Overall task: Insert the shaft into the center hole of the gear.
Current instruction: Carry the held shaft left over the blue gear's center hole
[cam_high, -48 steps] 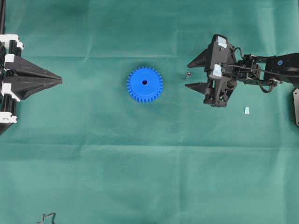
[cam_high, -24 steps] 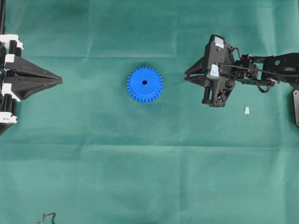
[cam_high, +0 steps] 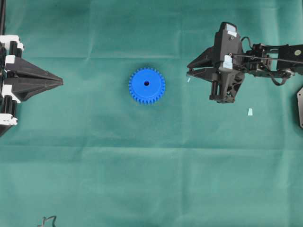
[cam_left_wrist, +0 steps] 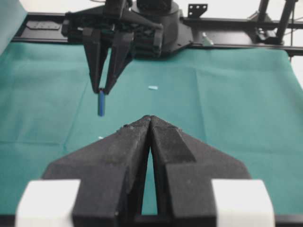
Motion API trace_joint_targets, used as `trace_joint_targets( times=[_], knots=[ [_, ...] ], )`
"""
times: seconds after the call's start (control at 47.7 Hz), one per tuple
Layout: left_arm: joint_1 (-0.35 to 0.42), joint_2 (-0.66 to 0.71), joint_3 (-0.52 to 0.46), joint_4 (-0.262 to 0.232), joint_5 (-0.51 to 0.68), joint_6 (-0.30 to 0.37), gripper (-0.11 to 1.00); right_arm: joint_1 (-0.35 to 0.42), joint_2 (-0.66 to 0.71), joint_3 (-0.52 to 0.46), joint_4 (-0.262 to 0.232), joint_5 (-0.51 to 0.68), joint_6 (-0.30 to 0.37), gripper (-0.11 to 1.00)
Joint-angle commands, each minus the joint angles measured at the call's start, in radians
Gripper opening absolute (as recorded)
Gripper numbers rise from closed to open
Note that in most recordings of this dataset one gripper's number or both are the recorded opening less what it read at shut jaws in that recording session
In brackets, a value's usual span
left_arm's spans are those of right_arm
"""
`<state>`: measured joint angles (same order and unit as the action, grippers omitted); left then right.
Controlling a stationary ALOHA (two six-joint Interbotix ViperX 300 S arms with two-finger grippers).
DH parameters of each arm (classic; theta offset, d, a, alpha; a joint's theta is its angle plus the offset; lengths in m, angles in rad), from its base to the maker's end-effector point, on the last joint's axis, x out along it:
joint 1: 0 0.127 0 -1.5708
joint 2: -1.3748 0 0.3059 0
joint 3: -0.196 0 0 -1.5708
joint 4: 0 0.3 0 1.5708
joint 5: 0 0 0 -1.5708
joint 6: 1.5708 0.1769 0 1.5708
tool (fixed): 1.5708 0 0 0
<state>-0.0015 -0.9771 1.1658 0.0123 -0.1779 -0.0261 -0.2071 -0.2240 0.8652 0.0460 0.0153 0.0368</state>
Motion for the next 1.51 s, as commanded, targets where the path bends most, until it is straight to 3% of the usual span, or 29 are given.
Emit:
trace_joint_targets(
  times=[0.0, 0.294, 0.839, 1.258, 1.489],
  knots=[
    [-0.003, 0.003, -0.029, 0.002, -0.005, -0.002, 0.0, -0.002, -0.025, -0.026, -0.003, 0.008, 0.0, 0.16],
    [-0.003, 0.003, -0.029, 0.002, -0.003, 0.0, 0.0, 0.008, -0.002, -0.051, 0.002, -0.029, 0.008, 0.16],
    [-0.003, 0.003, -0.029, 0.002, -0.005, 0.0, 0.0, 0.057, 0.229, -0.331, 0.002, -0.032, 0.008, 0.16],
    [-0.003, 0.003, -0.029, 0.002, -0.003, 0.0, 0.0, 0.058, 0.264, -0.354, 0.005, -0.037, 0.011, 0.16],
    [-0.003, 0.003, -0.031, 0.002, -0.005, 0.0, 0.0, 0.061, 0.322, -0.354, 0.031, -0.058, 0.011, 0.16]
  ],
)
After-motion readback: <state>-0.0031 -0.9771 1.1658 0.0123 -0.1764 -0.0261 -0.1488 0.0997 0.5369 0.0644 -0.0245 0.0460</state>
